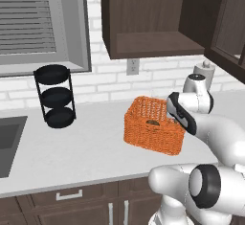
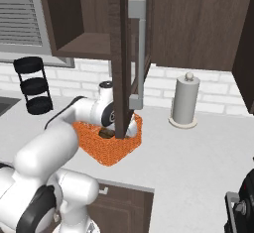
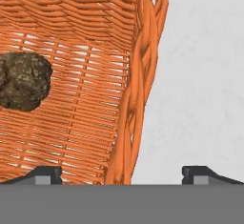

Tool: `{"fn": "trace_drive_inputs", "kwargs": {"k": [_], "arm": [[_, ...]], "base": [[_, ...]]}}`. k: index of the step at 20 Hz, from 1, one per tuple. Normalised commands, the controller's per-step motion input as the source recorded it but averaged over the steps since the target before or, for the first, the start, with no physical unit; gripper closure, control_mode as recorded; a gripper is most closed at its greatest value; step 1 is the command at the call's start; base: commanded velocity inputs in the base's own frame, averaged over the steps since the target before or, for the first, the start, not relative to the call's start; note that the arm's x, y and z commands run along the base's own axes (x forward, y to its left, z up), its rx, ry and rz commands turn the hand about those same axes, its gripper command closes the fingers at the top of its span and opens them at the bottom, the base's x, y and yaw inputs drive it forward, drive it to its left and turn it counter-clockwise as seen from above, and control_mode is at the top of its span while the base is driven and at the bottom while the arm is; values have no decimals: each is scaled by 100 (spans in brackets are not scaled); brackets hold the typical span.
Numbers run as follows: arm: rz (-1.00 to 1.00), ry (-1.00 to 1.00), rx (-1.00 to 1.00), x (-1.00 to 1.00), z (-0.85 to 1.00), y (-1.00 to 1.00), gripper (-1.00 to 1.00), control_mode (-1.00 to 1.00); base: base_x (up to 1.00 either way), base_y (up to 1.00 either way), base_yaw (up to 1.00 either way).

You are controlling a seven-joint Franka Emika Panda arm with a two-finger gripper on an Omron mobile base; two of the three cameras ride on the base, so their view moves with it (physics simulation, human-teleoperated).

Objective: Open the cabinet, pick up the bread from the cabinet and place it in the basket. Then move the basket to the dining counter.

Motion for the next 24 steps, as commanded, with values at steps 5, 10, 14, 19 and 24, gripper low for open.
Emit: {"fn": "trace_drive_inputs", "kwargs": {"k": [5, 10, 14, 19, 24], "arm": [[0, 1, 0, 21, -23, -1, -100, -100], [0, 0, 0, 25, -25, 0, -100, -100], [0, 2, 0, 9, -39, 0, -100, -100], [0, 1, 0, 1, -41, 10, 100, -100], [0, 0, 0, -6, -31, 28, 100, -100]], "base": [[0, 0, 0], [0, 0, 0], [0, 0, 0], [0, 0, 0], [0, 0, 0]]}}
